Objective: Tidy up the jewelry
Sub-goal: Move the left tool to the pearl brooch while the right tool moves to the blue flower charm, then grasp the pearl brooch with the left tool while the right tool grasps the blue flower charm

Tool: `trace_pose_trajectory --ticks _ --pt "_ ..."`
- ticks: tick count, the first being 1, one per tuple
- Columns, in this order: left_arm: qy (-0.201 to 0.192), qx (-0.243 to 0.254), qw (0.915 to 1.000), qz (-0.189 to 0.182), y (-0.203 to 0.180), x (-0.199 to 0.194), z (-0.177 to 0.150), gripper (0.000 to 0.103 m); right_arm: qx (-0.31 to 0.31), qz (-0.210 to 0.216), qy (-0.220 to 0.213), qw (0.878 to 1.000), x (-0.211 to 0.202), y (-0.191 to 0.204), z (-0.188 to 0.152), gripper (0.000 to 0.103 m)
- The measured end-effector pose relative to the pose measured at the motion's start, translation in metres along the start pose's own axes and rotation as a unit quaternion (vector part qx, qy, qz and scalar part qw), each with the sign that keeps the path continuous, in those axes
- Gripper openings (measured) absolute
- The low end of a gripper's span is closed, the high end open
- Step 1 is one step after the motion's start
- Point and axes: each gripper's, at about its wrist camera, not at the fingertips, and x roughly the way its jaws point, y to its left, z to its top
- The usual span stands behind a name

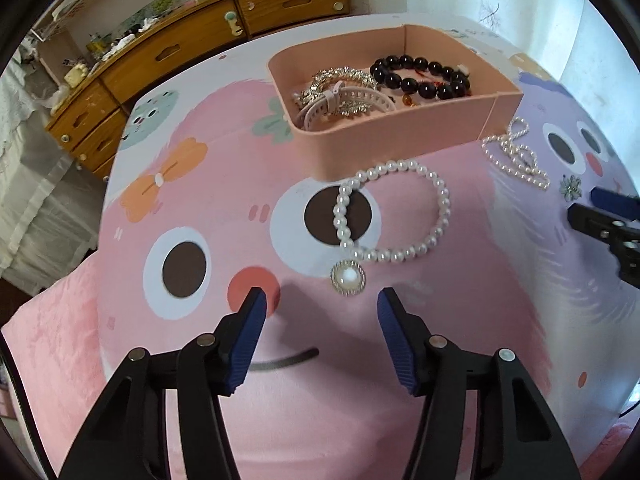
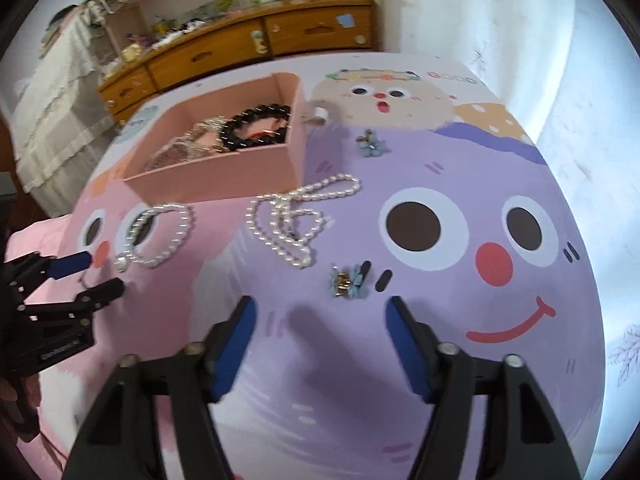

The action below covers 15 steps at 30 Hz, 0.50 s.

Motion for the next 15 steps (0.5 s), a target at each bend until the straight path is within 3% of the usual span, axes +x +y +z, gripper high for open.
trace_pose_trajectory --ticks 7,15 --pt "-0.021 0.014 0.9988 -0.042 0.007 0.006 0.008 0.039 0.025 -0.037 0.0 0.999 0.01 0.0 0.003 0.037" --pt "-0.027 -0.005 0.9973 -0.069 0.015 0.012 0.012 0.034 0.018 -0.055 -0.007 0.998 0.013 0.011 0.004 0.028"
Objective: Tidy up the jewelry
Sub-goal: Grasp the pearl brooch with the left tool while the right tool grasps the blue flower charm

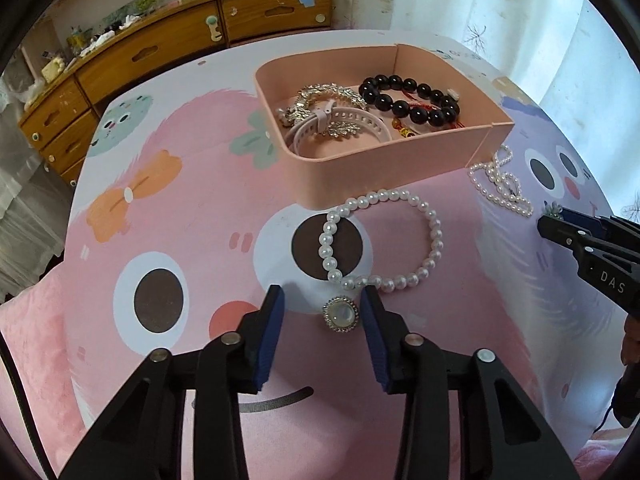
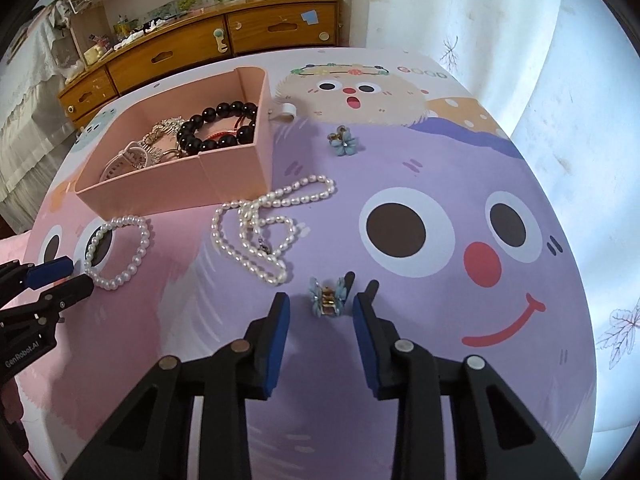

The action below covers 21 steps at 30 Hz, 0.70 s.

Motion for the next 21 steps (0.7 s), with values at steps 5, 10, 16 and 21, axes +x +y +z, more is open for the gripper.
trace_pose_trajectory --ticks 5,10,16,21 --pt "-0.007 0.016 0.9998 -0.008 -0.005 -0.002 -0.003 0.015 0.001 0.002 -0.001 1.0 0.0 0.003 0.001 0.019" --pt "-0.008 0.003 0.9999 -0.012 -0.006 -0.005 -0.008 0.015 -0.001 0.011 0.001 1.0 0.0 0.006 0.002 0.016" --pt "-0.005 0.005 0.9998 -0.017 -0.01 -0.009 -0.014 0.015 -0.002 0.03 0.0 1.0 -0.002 0.013 0.002 0.016" --pt "-0.004 -0.009 0.9996 -0.025 -0.012 -0.021 -0.016 0.015 -0.008 0.053 -0.006 0.999 -0.009 0.022 0.002 0.016"
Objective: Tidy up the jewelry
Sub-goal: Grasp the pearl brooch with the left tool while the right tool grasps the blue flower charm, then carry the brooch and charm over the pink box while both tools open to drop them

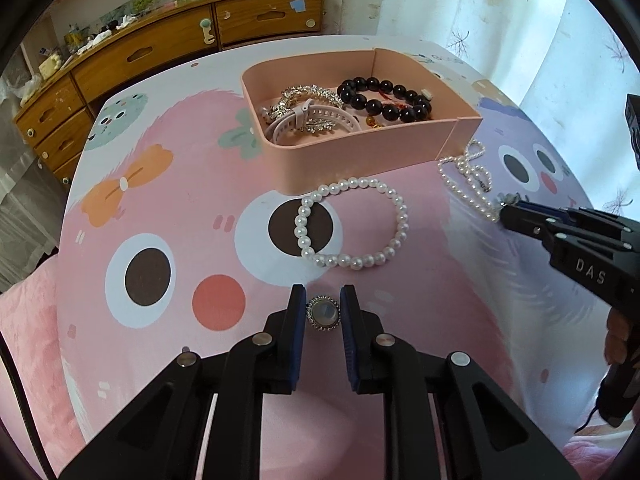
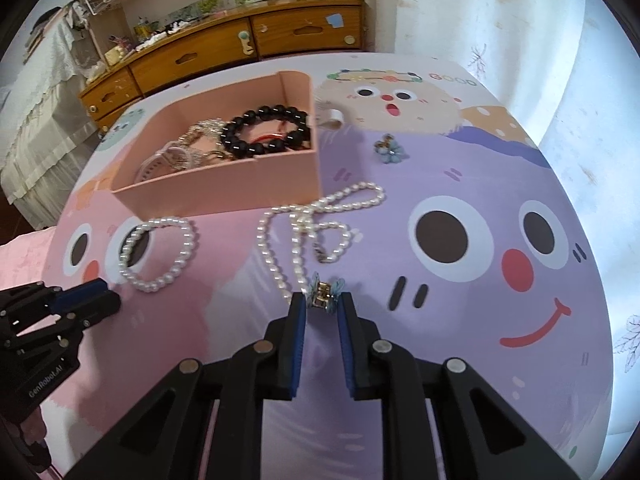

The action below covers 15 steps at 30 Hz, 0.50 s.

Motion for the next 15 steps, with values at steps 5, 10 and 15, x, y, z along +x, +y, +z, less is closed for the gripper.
trace_pose_trajectory --ticks 5,10,15 --pt "0.003 -0.016 0.9998 -0.006 -0.001 -0.013 0.008 0.015 -0.006 0.03 -0.012 0.999 -0.009 0.014 0.007 0.016" --pt "-0.011 -0.043 0.9988 -0.021 0.002 -0.027 0.028 0.015 -0.006 0.057 -0.033 0.998 -0.019 0.024 0.023 0.016" --pt "-0.043 -0.069 0.9959 -0.04 0.004 -0.04 0.05 0.015 -0.006 0.08 -0.066 0.995 -0.031 0.03 0.047 0.016"
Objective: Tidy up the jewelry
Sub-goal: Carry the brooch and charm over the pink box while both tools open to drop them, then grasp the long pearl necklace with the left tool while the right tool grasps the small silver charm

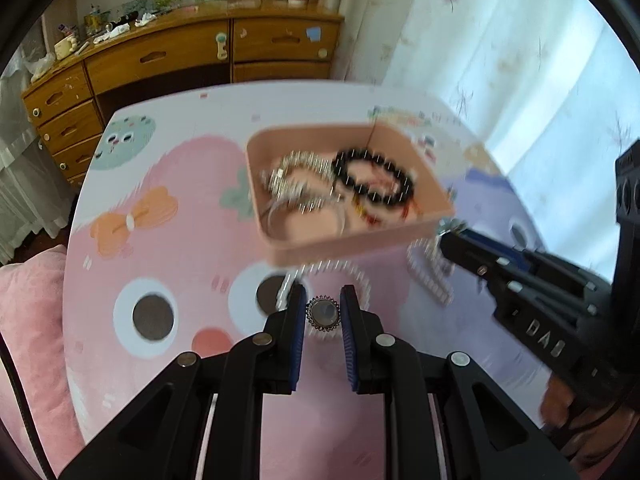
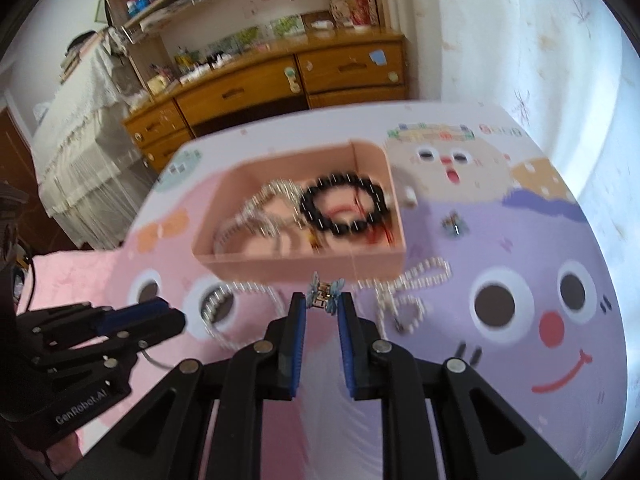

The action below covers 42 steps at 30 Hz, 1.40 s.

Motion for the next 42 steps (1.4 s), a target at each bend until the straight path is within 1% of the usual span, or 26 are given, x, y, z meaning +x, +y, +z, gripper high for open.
trace_pose_trajectory --ticks 2,4,9,13,16,18,20,21,22,23,24,25,26,28,32,34,35,37,39,42 --pt "-0.023 -0.015 0.9995 -0.012 -0.001 -0.005 0.01 0.015 -0.007 0.002 -0.015 1.0 -0.003 0.003 0.01 0.016" --pt "-0.041 -0.024 0.9983 -0.032 -0.003 -0.009 0.019 0.015 -0.014 0.004 -0.027 1.0 -0.005 0.005 0.018 0.016" --pt "-0.081 -0.024 0.9952 -0.05 -0.013 -0.013 0.041 0.015 -0.034 0.003 -0.057 0.998 -0.013 0.009 0.039 0.016" --pt "-0.096 -0.015 0.9938 -0.054 -0.021 -0.01 0.056 0.015 -0.056 -0.013 -0.078 0.995 -0.018 0.009 0.049 0.016" --pt "-0.108 -0.014 0.9927 -0.052 -0.024 -0.009 0.066 0.015 -0.056 -0.012 -0.08 0.995 -0.018 0.005 0.054 0.016" --pt "-0.117 -0.022 0.9918 -0.048 -0.024 -0.007 0.073 0.015 -0.054 -0.012 -0.08 0.995 -0.018 0.002 0.055 0.016" --pt "-0.12 -0.034 0.9906 -0.056 -0.021 -0.006 0.078 0.015 -0.049 -0.014 -0.082 0.995 -0.017 -0.003 0.057 0.016" --pt "-0.117 -0.04 0.9905 -0.06 -0.02 -0.004 0.079 0.019 -0.047 -0.014 -0.081 0.996 -0.017 -0.005 0.057 0.017" --pt "-0.111 -0.05 0.9908 -0.058 -0.018 -0.002 0.081 0.03 -0.043 -0.012 -0.074 0.996 -0.014 -0.008 0.057 0.019" --pt "-0.108 -0.061 0.991 -0.05 -0.017 -0.001 0.082 0.034 -0.04 -0.012 -0.064 0.997 -0.011 -0.01 0.058 0.034" --pt "-0.107 -0.067 0.9908 -0.048 -0.015 -0.001 0.081 0.042 -0.035 -0.012 -0.049 0.998 -0.008 -0.013 0.059 0.049" --pt "-0.108 -0.07 0.9906 -0.047 -0.014 0.0 0.081 0.046 -0.031 -0.005 -0.045 0.998 -0.007 -0.017 0.059 0.051" --pt "-0.109 -0.072 0.9904 -0.045 -0.013 -0.001 0.08 0.047 -0.029 0.0 -0.049 0.998 -0.009 -0.02 0.058 0.052" --pt "-0.108 -0.077 0.9905 -0.035 -0.013 -0.001 0.077 0.048 -0.027 -0.002 -0.052 0.998 -0.012 -0.025 0.058 0.052" --pt "-0.095 -0.086 0.9915 -0.02 -0.013 0.002 0.07 0.05 -0.029 -0.005 -0.044 0.999 -0.015 -0.037 0.058 0.053" --pt "-0.088 -0.096 0.9914 -0.015 -0.015 0.004 0.065 0.055 -0.031 -0.006 -0.039 0.999 -0.016 -0.043 0.057 0.054" --pt "-0.083 -0.105 0.9909 -0.01 -0.016 0.005 0.061 0.056 -0.031 -0.007 -0.037 0.999 -0.017 -0.047 0.057 0.057" --pt "-0.072 -0.118 0.9904 -0.001 -0.019 0.007 0.053 0.066 -0.031 -0.007 -0.033 0.999 -0.018 -0.054 0.057 0.062" --pt "-0.061 -0.127 0.9899 0.013 -0.024 0.01 0.043 0.071 -0.031 -0.008 -0.027 0.999 -0.02 -0.062 0.056 0.067" --pt "-0.044 -0.14 0.9889 0.024 -0.033 0.015 0.023 0.074 -0.034 -0.009 -0.019 0.999 -0.021 -0.073 0.056 0.07"
